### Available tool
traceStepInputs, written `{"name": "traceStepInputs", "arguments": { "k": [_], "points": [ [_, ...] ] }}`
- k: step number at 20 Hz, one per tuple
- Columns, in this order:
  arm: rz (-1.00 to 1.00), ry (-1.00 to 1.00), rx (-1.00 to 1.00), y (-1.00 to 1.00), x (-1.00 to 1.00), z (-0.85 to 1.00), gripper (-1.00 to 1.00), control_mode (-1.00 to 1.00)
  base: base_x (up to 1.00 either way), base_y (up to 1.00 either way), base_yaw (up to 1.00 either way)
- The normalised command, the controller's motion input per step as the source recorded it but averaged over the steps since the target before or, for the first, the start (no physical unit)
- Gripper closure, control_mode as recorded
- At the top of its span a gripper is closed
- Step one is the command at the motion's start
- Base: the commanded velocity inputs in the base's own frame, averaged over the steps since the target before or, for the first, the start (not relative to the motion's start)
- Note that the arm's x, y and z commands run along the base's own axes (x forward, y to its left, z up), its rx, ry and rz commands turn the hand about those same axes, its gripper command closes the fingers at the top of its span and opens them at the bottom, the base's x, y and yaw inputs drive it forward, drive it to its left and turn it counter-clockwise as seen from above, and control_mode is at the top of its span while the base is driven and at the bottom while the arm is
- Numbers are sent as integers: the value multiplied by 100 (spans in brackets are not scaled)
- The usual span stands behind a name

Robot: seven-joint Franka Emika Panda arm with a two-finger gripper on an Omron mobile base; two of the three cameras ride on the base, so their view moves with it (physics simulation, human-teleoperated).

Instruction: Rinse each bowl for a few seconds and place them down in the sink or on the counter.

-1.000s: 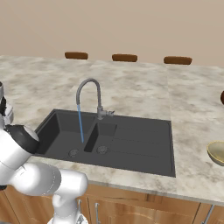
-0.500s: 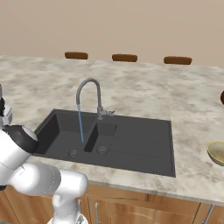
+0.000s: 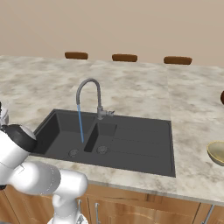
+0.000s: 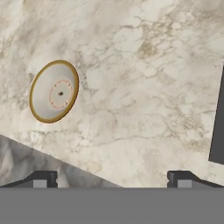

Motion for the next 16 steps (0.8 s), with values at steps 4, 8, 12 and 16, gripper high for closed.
{"name": "traceStepInputs", "arguments": {
  "k": [4,8,12,16],
  "points": [
    [0,0,0,14,-9,-8,-100,-100,0,0,0],
    [0,0,0,16,-6,-8,-100,-100,0,0,0],
    [-1,0,0,20,-6,-11,-100,-100,0,0,0],
    [-1,0,0,20,-2,-7,-100,-100,0,0,0]
  ]
}}
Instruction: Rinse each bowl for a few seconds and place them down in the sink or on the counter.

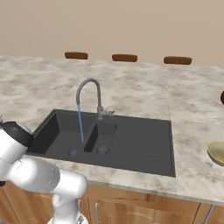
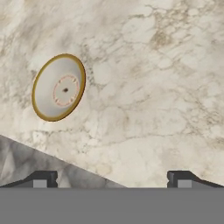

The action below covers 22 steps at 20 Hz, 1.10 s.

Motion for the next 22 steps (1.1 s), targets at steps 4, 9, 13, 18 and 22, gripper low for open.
{"name": "traceStepInputs", "arguments": {
  "k": [4,9,13,18,22],
  "points": [
    [-1,0,0,18,0,-5,-100,-100,0,0,0],
    [-1,0,0,20,-1,-9,-100,-100,0,0,0],
    [-1,0,1,22,-3,-11,-100,-100,0,0,0],
    [-2,0,0,22,0,-8,-100,-100,0,0,0],
    [-3,0,0,22,0,-3,-100,-100,0,0,0]
  ]
}}
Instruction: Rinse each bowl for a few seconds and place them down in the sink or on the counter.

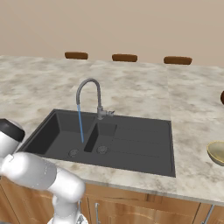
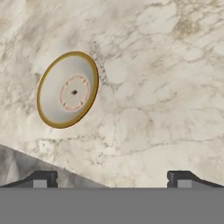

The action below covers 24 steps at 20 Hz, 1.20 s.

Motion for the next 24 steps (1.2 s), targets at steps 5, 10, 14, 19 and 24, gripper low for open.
{"name": "traceStepInputs", "arguments": {
  "k": [5,10,14,19,24],
  "points": [
    [-4,1,0,16,0,0,-100,-100,0,0,0],
    [-7,1,1,16,0,-1,-100,-100,0,0,0],
    [-7,3,1,13,0,-12,-100,-100,0,0,0],
    [-7,2,2,19,0,-20,-100,-100,0,0,0],
    [-6,1,3,4,2,-19,-100,-100,0,0,0]
  ]
}}
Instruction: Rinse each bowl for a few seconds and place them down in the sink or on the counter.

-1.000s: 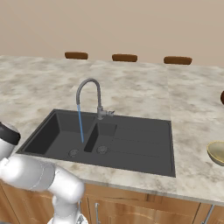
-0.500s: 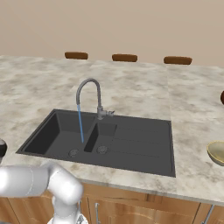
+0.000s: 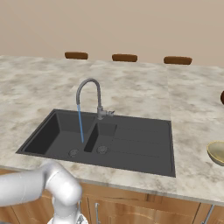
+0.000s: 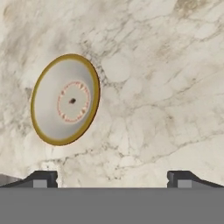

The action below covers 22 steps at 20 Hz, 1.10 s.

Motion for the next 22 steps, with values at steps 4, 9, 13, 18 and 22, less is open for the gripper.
{"name": "traceStepInputs", "arguments": {
  "k": [4,9,13,18,22],
  "points": [
    [-6,0,2,8,6,-12,-100,-100,0,0,0],
    [-5,0,2,12,9,-8,-100,-100,0,0,0],
    [-5,0,2,15,9,-7,-100,-100,0,0,0],
    [-4,2,0,12,16,-4,-100,-100,0,0,0],
    [-3,3,0,8,13,-7,-100,-100,0,0,0]
  ]
}}
